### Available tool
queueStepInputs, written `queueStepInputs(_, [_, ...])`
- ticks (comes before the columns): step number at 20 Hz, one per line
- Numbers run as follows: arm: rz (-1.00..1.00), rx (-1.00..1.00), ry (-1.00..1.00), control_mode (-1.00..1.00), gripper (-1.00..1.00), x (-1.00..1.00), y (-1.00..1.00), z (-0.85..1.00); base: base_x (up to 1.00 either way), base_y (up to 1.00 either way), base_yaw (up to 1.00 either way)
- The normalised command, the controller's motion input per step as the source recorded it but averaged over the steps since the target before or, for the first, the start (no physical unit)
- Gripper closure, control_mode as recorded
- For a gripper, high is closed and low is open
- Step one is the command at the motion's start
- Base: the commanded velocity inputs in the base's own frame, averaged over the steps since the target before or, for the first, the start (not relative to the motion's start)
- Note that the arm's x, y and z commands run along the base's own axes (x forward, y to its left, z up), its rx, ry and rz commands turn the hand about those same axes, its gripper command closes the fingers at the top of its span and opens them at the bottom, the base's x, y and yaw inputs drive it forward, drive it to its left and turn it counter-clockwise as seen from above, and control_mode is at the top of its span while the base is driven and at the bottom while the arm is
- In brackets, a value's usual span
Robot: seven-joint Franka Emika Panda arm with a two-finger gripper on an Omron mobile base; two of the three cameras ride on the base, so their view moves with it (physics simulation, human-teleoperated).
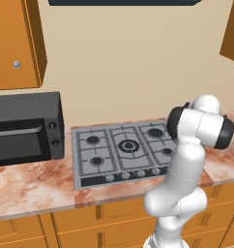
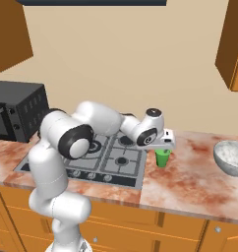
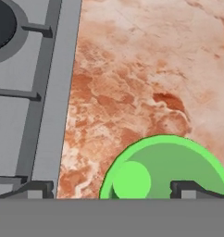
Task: Pick the cup and bowl from the counter and place them on the counter next to the sink.
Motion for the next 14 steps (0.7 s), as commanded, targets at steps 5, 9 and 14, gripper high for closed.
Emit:
queueStepInputs(5, [0.01,0.00,0.00,-1.00,-1.00,0.05,0.00,-0.22,0.00,0.00,0.00])
queueStepInputs(9, [0.01,0.00,0.00,-1.00,-1.00,0.00,0.00,-0.24,0.00,0.00,0.00])
queueStepInputs(14, [0.00,0.00,0.00,-1.00,1.00,0.00,0.00,-0.01,0.00,0.00,0.00])
